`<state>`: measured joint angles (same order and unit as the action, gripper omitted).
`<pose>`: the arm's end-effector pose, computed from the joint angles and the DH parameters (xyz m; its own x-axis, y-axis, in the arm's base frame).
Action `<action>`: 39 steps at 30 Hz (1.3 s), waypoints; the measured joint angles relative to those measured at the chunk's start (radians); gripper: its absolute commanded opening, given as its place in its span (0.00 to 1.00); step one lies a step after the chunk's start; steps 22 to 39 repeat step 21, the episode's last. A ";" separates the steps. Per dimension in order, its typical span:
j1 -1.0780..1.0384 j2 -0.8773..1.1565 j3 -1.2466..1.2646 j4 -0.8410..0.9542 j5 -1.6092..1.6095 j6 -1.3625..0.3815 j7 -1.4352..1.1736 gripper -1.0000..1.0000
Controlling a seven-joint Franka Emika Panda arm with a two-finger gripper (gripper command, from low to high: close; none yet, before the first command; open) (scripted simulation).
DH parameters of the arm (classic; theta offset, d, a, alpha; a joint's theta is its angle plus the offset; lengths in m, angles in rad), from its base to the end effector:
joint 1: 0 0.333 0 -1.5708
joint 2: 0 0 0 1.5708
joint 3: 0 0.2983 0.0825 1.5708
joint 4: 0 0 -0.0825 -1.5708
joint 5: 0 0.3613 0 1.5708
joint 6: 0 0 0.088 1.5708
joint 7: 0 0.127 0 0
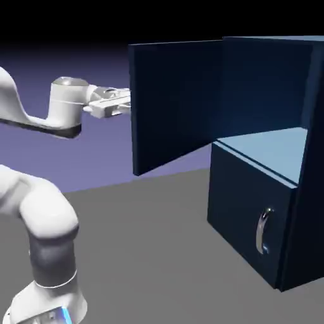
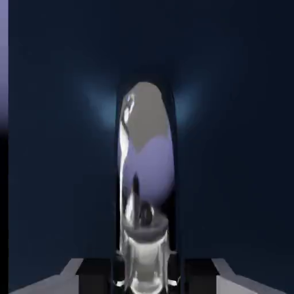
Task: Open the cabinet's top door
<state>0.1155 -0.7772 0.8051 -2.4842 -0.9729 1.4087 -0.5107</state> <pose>0.2359 0.1987 0.5330 0.6453 0.2898 -0.7069 0.6449 0.2894 0.7074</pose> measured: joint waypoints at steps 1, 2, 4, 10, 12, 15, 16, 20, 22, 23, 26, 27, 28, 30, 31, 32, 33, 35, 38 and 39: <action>-0.026 0.025 0.036 0.034 0.018 -0.038 0.007 0.00; -0.054 0.049 0.072 0.067 0.034 -0.075 0.015 0.00; -0.113 0.096 0.145 0.134 0.061 -0.145 0.030 0.00; -0.313 0.203 0.362 0.315 0.116 -0.319 0.067 0.00; -0.385 0.223 0.434 0.367 0.130 -0.362 0.074 0.00; -0.494 0.233 0.534 0.436 0.152 -0.410 0.076 0.00; -0.530 0.231 0.566 0.457 0.159 -0.423 0.073 0.00; -0.675 0.204 0.682 0.544 0.194 -0.466 0.054 0.00; -0.711 0.192 0.709 0.568 0.204 -0.476 0.046 0.00; -0.711 0.192 0.709 0.568 0.204 -0.476 0.046 0.00; -0.711 0.192 0.709 0.568 0.204 -0.476 0.046 0.00; -0.711 0.192 0.709 0.568 0.204 -0.476 0.046 0.00; -0.711 0.192 0.709 0.568 0.204 -0.476 0.046 0.00; -0.711 0.192 0.709 0.568 0.204 -0.476 0.046 0.00; -0.711 0.192 0.709 0.568 0.204 -0.476 0.046 0.00; -0.711 0.192 0.709 0.568 0.204 -0.476 0.046 0.00; -0.711 0.192 0.709 0.568 0.204 -0.476 0.046 0.00; -0.711 0.192 0.709 0.568 0.204 -0.476 0.046 0.00; -0.711 0.192 0.709 0.568 0.204 -0.476 0.046 0.00; -0.711 0.192 0.709 0.568 0.204 -0.476 0.046 0.00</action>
